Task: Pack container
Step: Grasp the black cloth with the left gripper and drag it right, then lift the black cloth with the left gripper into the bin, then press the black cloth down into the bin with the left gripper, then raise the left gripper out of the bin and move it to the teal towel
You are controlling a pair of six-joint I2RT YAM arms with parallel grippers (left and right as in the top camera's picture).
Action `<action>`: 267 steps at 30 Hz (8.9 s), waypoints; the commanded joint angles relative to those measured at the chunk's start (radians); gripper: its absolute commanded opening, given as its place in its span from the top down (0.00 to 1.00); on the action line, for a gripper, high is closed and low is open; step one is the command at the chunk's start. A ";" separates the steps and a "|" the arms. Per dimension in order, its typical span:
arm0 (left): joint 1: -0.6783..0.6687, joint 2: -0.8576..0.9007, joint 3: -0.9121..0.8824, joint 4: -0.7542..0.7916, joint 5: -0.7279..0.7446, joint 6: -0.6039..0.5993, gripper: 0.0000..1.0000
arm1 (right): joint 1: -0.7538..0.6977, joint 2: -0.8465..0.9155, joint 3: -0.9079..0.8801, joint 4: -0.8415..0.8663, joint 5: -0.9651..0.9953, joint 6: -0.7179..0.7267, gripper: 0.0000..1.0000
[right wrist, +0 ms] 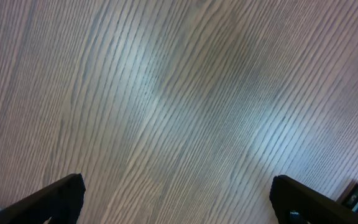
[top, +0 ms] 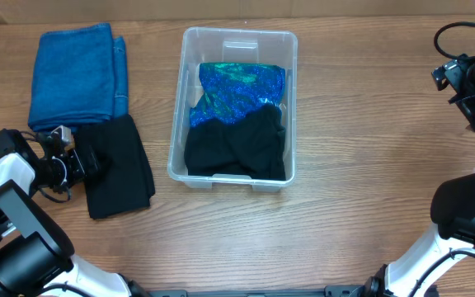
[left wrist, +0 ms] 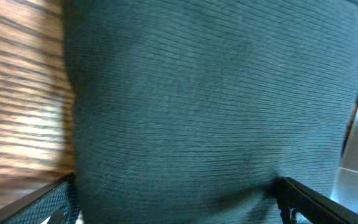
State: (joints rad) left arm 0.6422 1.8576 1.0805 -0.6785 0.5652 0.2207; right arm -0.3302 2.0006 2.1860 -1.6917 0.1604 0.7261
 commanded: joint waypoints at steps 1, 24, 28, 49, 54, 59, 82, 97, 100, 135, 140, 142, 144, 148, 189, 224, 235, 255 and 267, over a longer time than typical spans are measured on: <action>0.000 0.044 -0.012 0.001 0.055 0.026 0.00 | 0.003 -0.026 0.001 0.003 0.002 0.004 0.00; -0.001 0.034 0.085 -0.137 0.389 0.072 0.96 | 0.003 -0.026 0.001 0.003 0.002 0.004 0.00; -0.001 -0.049 0.193 -0.217 0.512 0.071 0.96 | 0.003 -0.026 0.001 0.003 0.002 0.004 0.00; -0.701 -0.494 0.353 0.161 0.145 -0.561 0.96 | 0.003 -0.026 0.001 0.003 0.002 0.004 0.00; -0.929 -0.468 0.353 0.196 -0.415 -0.869 0.96 | 0.003 -0.026 0.001 0.003 0.002 0.004 0.00; -1.009 -0.380 0.353 0.241 -0.467 -0.893 0.96 | 0.003 -0.026 0.001 0.003 0.002 0.004 0.00; -1.089 -0.101 0.353 0.499 -0.675 -1.815 0.96 | 0.003 -0.026 0.001 0.003 0.002 0.004 0.00; -1.100 -0.028 0.353 0.492 -0.853 -1.966 0.96 | 0.003 -0.026 0.001 0.003 0.002 0.004 0.00; -1.103 0.003 0.353 0.492 -0.853 -1.995 0.96 | 0.003 -0.026 0.001 0.003 0.002 0.004 0.00; -1.037 0.025 0.481 0.523 -0.427 -0.747 0.41 | 0.003 -0.026 0.001 0.003 0.002 0.004 0.00; -0.993 0.026 0.480 0.323 -0.632 -0.608 0.95 | 0.003 -0.026 0.001 0.003 0.002 0.004 0.00; -0.986 0.030 0.479 0.277 -0.636 -0.586 0.96 | 0.003 -0.026 0.001 0.003 0.002 0.004 0.00; -0.981 0.041 0.478 0.250 -0.637 -0.562 0.96 | 0.003 -0.026 0.001 0.003 0.002 0.004 0.00; -0.983 0.117 0.478 0.201 -0.650 -0.542 0.96 | 0.003 -0.026 0.001 0.003 0.002 0.004 0.00; -1.114 0.266 0.664 -0.051 -0.434 -0.587 0.96 | 0.003 -0.026 0.001 0.003 0.002 0.004 0.00; -0.887 0.046 0.833 -0.008 -0.731 -0.471 0.15 | 0.003 -0.026 0.001 0.053 0.002 0.004 0.00; -0.428 0.046 0.811 -0.317 -0.712 -0.439 0.00 | 0.003 -0.026 0.001 0.053 0.002 0.004 0.00; -0.314 0.406 0.792 -0.345 -0.679 -0.408 0.96 | 0.003 -0.026 0.001 0.067 0.002 0.004 0.00; -0.323 0.343 0.894 -0.452 -0.605 -0.374 0.96 | 0.003 -0.026 0.001 0.067 0.002 0.004 0.00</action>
State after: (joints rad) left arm 0.3279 2.2436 1.8874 -1.1374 -0.0593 -0.1825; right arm -0.3302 2.0006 2.1857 -1.6295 0.1600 0.7258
